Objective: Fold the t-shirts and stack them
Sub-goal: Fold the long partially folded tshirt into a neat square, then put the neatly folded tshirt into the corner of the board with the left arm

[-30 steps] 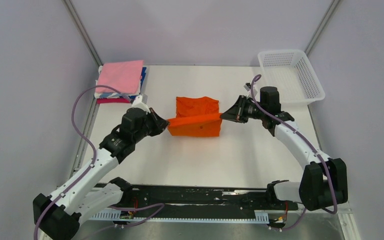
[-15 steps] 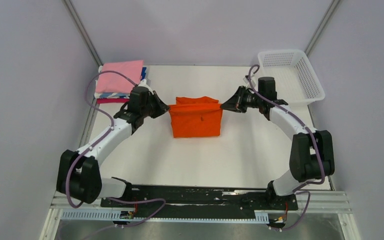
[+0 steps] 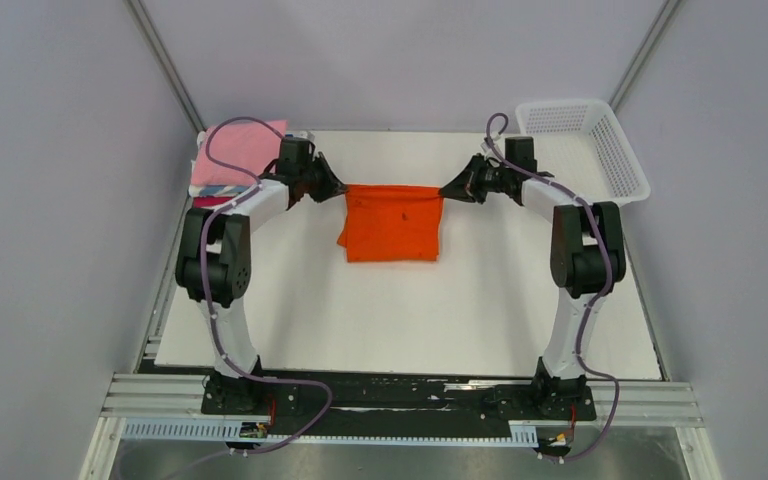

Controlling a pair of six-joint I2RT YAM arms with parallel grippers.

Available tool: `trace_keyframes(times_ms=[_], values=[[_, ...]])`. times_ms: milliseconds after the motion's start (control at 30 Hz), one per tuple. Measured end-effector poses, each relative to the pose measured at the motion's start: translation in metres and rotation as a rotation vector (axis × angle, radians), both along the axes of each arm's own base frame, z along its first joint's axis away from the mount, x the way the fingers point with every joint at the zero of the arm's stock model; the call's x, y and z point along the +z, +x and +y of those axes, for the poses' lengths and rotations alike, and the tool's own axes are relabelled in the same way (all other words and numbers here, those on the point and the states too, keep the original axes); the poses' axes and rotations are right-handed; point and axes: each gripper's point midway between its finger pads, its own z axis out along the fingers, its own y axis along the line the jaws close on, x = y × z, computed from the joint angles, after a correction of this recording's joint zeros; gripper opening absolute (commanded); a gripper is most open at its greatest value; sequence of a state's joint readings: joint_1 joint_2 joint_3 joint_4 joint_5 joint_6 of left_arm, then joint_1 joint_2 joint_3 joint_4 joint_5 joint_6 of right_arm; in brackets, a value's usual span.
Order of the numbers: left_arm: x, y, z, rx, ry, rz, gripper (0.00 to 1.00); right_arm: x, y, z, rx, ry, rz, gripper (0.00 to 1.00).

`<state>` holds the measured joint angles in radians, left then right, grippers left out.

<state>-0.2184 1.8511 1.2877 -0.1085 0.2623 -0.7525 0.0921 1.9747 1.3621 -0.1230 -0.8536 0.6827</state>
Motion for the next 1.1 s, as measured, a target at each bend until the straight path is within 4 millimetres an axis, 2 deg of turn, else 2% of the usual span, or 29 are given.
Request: trace_keyframes(times_ms=[133,167,233,267,300,333,367,400,500,533,633,733,867,967,1033,1100], values=[[-0.028,0.038,-0.005,-0.007,-0.01,0.043,0.0,-0.024,0.03,-0.002,-0.017,-0.01,0.02,0.01],[-0.033,0.046,-0.006,-0.007,-0.011,0.048,0.0,-0.03,0.038,-0.003,-0.023,-0.013,0.023,0.06],[-0.047,0.06,-0.008,-0.013,-0.015,0.068,0.12,-0.043,0.051,-0.004,-0.036,-0.023,0.03,0.21],[-0.053,0.067,-0.01,-0.014,-0.016,0.073,0.32,-0.049,0.057,-0.005,-0.044,-0.027,0.036,0.38],[-0.06,0.07,-0.01,-0.016,-0.01,0.082,0.44,-0.055,0.063,-0.007,-0.052,-0.033,0.041,0.53],[-0.066,0.074,-0.009,-0.019,-0.003,0.092,0.66,-0.059,0.07,-0.009,-0.061,-0.04,0.043,0.62],[-0.072,0.078,-0.008,-0.015,-0.002,0.107,0.77,-0.064,0.077,-0.012,-0.073,-0.049,0.047,0.69],[-0.074,0.081,-0.007,-0.021,0.004,0.106,0.94,-0.066,0.081,-0.015,-0.085,-0.052,0.053,0.75],[-0.046,0.099,-0.008,-0.032,-0.028,0.044,1.0,-0.065,0.088,-0.021,-0.1,-0.067,0.049,0.9],[-0.038,0.103,-0.008,-0.032,-0.028,0.023,1.0,-0.062,0.089,-0.022,-0.102,-0.073,0.04,0.99],[-0.022,0.1,-0.008,-0.036,-0.03,0.0,1.0,-0.05,0.081,-0.024,-0.109,-0.094,0.025,1.0],[-0.005,0.083,-0.012,-0.055,-0.017,-0.016,1.0,-0.029,0.06,-0.016,-0.092,-0.11,0.004,1.0],[0.016,0.057,-0.033,-0.11,-0.021,-0.042,1.0,0.008,0.036,0.016,-0.019,-0.093,-0.066,1.0],[0.02,0.049,-0.052,-0.154,-0.042,-0.053,1.0,0.019,0.033,0.043,0.038,-0.069,-0.102,1.0],[0.012,0.047,-0.063,-0.176,-0.051,-0.036,1.0,0.017,0.037,0.059,0.064,-0.055,-0.105,1.0],[-0.002,0.052,-0.067,-0.18,-0.053,-0.012,1.0,0.01,0.05,0.071,0.073,-0.039,-0.107,1.0]])
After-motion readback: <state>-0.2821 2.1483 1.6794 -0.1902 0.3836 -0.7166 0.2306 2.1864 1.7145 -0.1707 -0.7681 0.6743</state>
